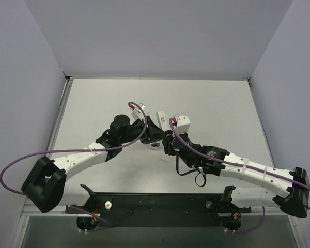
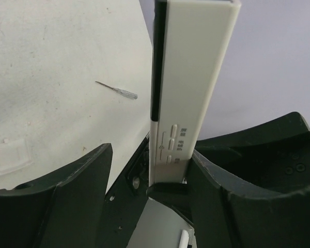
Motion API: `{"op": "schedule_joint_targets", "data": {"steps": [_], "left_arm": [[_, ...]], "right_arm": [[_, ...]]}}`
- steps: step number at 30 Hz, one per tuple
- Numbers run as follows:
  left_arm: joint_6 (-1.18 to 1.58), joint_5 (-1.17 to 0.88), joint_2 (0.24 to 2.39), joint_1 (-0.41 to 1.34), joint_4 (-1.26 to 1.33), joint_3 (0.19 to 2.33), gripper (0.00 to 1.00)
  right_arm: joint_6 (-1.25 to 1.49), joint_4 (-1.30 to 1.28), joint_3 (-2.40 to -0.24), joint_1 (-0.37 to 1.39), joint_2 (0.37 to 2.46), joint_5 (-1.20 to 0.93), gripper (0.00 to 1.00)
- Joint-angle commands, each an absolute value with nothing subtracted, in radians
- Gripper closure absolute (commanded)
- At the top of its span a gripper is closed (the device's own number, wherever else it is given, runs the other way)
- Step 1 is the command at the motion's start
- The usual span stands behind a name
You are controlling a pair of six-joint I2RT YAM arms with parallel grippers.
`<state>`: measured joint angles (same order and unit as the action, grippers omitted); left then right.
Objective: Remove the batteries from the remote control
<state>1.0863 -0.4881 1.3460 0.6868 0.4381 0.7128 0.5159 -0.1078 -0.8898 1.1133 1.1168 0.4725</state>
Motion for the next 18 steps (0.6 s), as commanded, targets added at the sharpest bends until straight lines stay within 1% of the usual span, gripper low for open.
{"op": "schedule_joint_targets", "data": {"steps": [1, 6, 13, 18], "left_arm": [[1.04, -0.422, 1.259, 0.646, 0.283, 0.79, 0.32], [1.006, -0.336, 1.256, 0.641, 0.161, 0.865, 0.32], [0.994, -0.336, 1.285, 0.643, 0.17, 0.899, 0.31], [0.986, -0.307, 1.313, 0.641, 0.13, 0.923, 0.32]], "right_arm": [[0.528, -0.014, -0.856, 1.104, 1.055, 0.515, 1.0], [0.532, -0.02, -0.848, 1.106, 1.058, 0.52, 1.0], [0.545, -0.048, -0.871, 1.106, 1.094, 0.528, 1.0], [0.545, -0.046, -0.88, 1.108, 1.101, 0.525, 1.0]]}}
